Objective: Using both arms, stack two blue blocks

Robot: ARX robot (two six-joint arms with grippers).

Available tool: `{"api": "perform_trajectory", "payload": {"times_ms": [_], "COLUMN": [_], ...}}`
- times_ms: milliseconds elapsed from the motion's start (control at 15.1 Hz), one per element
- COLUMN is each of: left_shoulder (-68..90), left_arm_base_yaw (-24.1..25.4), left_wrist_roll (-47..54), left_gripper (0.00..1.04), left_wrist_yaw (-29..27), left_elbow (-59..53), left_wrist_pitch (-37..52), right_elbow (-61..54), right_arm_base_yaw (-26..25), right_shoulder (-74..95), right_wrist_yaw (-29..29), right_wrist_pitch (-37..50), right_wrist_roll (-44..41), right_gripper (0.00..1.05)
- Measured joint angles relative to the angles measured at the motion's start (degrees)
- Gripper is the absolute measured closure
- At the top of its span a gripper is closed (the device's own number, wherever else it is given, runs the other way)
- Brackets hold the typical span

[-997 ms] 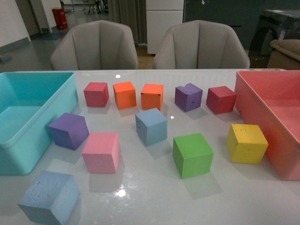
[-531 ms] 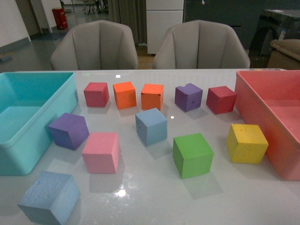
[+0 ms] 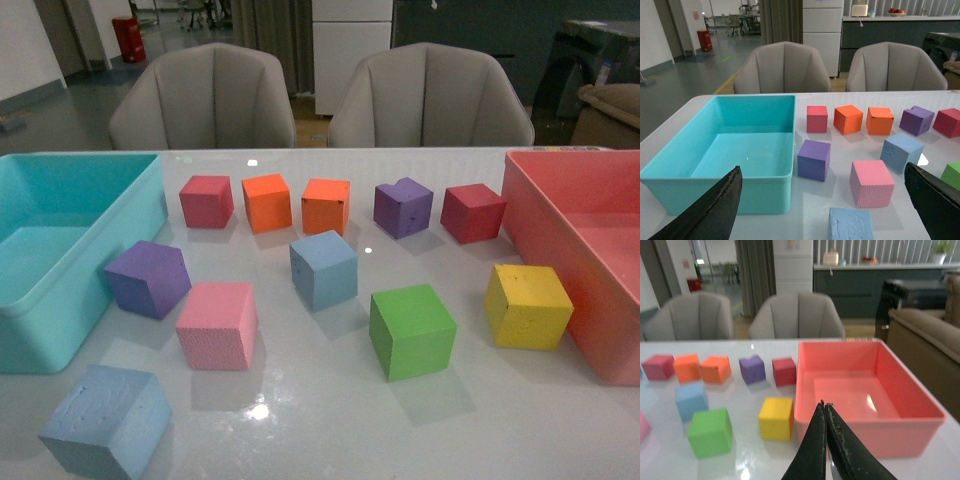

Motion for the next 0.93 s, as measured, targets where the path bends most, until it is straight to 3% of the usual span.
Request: {"api": "perform_trajectory", "payload": {"times_ms": [332, 797, 864, 930], "left_shoulder": [0.0, 0.0, 0.57, 4.61], "left_arm_base_yaw": [0.0, 0.0, 0.46, 1.97], "left_wrist_roll": [0.0, 0.0, -0.07, -0.28], "left_gripper": [0.07, 0.07, 0.07, 0.07], "left_wrist_yaw": [-0.02, -0.02, 1.11, 5.88], "left_elbow": [0.0, 0.0, 0.68, 3.85], "left_wrist_pitch": [0.07, 0.04, -2.8, -10.95], "right_elbow": [0.0, 0.0, 0.0, 0.0], "right_arm_base_yaw": [0.0, 0.0, 0.0, 0.0], "right_shoulder": [0.07, 0.09, 0.09, 0.07], "right_wrist_yaw": [0.04, 0.02, 0.04, 0.04], "right_wrist_pitch": [-0.98, -0.98, -0.98, -0.96], "right_wrist_roll": [0.0, 0.0, 0.0, 0.0], "right_gripper": [1.01, 0.15, 0.06, 0.05]}}
